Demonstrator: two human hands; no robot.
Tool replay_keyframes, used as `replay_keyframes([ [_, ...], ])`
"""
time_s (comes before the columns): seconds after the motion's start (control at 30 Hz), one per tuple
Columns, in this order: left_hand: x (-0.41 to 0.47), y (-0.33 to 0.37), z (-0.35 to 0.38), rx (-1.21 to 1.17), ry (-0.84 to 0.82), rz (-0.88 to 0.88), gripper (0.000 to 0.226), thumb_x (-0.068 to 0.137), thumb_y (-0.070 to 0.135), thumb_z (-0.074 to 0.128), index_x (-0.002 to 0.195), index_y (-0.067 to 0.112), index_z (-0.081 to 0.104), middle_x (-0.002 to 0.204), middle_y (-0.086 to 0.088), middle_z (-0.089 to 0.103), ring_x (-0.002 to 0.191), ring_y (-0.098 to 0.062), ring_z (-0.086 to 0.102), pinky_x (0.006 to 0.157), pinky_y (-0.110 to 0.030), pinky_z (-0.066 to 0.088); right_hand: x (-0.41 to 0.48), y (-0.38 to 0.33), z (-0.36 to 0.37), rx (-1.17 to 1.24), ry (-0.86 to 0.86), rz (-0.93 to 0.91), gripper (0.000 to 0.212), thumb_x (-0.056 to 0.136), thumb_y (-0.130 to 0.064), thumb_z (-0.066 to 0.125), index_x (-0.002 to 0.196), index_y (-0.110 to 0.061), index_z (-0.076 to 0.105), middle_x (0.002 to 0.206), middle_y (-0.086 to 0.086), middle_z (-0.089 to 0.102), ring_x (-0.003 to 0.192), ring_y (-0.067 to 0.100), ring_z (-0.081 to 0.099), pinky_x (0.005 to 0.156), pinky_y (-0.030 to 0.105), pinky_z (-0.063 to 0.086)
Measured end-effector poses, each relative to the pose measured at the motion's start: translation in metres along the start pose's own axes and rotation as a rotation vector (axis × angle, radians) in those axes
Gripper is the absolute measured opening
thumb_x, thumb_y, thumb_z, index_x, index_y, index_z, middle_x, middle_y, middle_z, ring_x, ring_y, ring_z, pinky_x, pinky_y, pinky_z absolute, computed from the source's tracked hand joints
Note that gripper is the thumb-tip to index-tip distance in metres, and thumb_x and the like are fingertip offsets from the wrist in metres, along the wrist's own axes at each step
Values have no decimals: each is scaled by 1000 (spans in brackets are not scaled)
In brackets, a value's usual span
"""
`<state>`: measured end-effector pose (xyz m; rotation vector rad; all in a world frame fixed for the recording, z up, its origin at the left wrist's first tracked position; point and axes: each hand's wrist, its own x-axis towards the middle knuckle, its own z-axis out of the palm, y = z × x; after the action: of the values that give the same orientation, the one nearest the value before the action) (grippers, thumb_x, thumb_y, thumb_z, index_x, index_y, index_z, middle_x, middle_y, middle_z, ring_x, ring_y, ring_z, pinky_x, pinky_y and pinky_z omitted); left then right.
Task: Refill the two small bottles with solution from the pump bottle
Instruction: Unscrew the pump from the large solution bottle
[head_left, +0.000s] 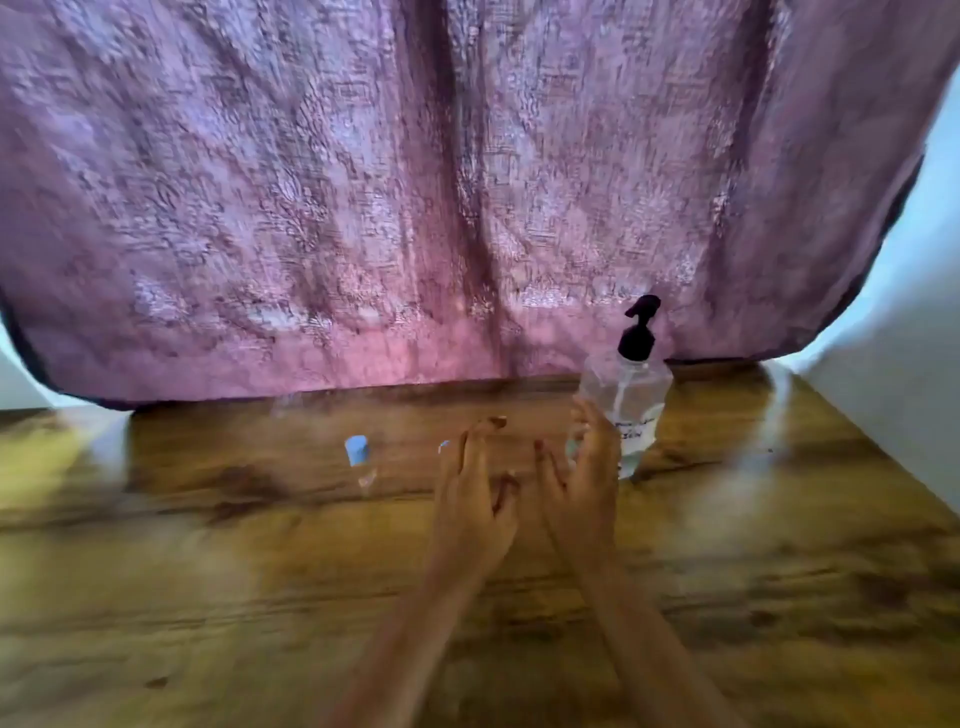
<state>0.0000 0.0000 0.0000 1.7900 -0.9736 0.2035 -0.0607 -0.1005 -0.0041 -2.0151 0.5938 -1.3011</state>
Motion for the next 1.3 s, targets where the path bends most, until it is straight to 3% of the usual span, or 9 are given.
replay_keyframes([
  [0.2, 2, -4, 32, 34, -38, -8, 52, 82, 9, 58, 133, 11, 48, 129, -4, 52, 121, -22, 51, 95, -47, 49, 23, 32, -10, -228, 327, 191, 99, 70, -41, 79, 145, -13, 22, 143, 23, 30, 130, 31, 26, 100, 52, 33],
  [0.33, -10, -24, 46, 145, 4, 26, 56, 79, 7, 65, 132, 14, 49, 129, -1, 55, 120, -21, 55, 113, -17, 24, 33, 57, -2, -196, 215, 318, 117, 63, -54, 79, 149, -19, 8, 150, 16, 27, 134, 35, 31, 106, 55, 29],
  [0.5, -16, -34, 52, 60, -28, -14, 61, 82, 10, 61, 138, 22, 39, 136, 3, 48, 120, -24, 53, 101, -44, 43, 28, 67, 3, -111, 227, 308, 112, 64, -41, 83, 146, -12, 12, 142, 17, 37, 124, 37, 43, 95, 51, 44],
  [0.63, -15, -27, 44, 71, -103, 109, 68, 82, 6, 64, 143, 7, 33, 146, -10, 37, 136, -28, 36, 114, -42, 29, 17, 53, 4, -118, 188, 283, 108, 65, -45, 80, 145, -16, 13, 139, 15, 41, 117, 37, 48, 91, 49, 47],
  [0.77, -35, -10, 24, 113, -173, 168, 76, 81, 7, 64, 146, 7, 25, 150, -9, 30, 139, -23, 31, 107, -15, 19, -8, 30, -4, -37, 132, 242, 109, 62, -45, 82, 144, -22, 13, 134, 13, 44, 113, 37, 51, 88, 47, 49],
  [0.93, -69, 6, -4, 136, -100, 173, 81, 81, 9, 67, 149, 11, 22, 154, -6, 28, 142, -23, 27, 114, -35, 29, -52, 4, -19, -34, 56, 222, 113, 60, -48, 80, 143, -32, 5, 137, 11, 41, 116, 37, 49, 87, 44, 46],
  [1.07, -86, 6, -21, 180, -116, 181, 95, 79, 19, 75, 151, 15, 12, 157, -5, 20, 145, -22, 21, 114, -27, 22, -73, -17, -21, -14, 11, 165, 115, 56, -68, 74, 141, -38, 3, 138, 10, 40, 119, 35, 47, 90, 47, 45],
  [1.17, -84, 10, -29, 67, -133, 152, 102, 77, 28, 77, 151, 20, 7, 156, -5, 22, 141, -21, 30, 113, -31, 30, -76, -24, -21, -24, -23, 131, 107, 55, -89, 52, 139, -38, 8, 135, 8, 46, 117, 32, 51, 90, 49, 47],
  [1.3, -68, 13, -27, -72, -173, 87, 103, 76, 27, 78, 150, 27, 6, 143, -6, 45, 115, -20, 57, 89, -25, 50, -67, -25, -25, 30, 60, -3, 86, 67, -87, 39, 133, -32, 27, 130, 1, 51, 113, 24, 54, 90, 45, 47],
])
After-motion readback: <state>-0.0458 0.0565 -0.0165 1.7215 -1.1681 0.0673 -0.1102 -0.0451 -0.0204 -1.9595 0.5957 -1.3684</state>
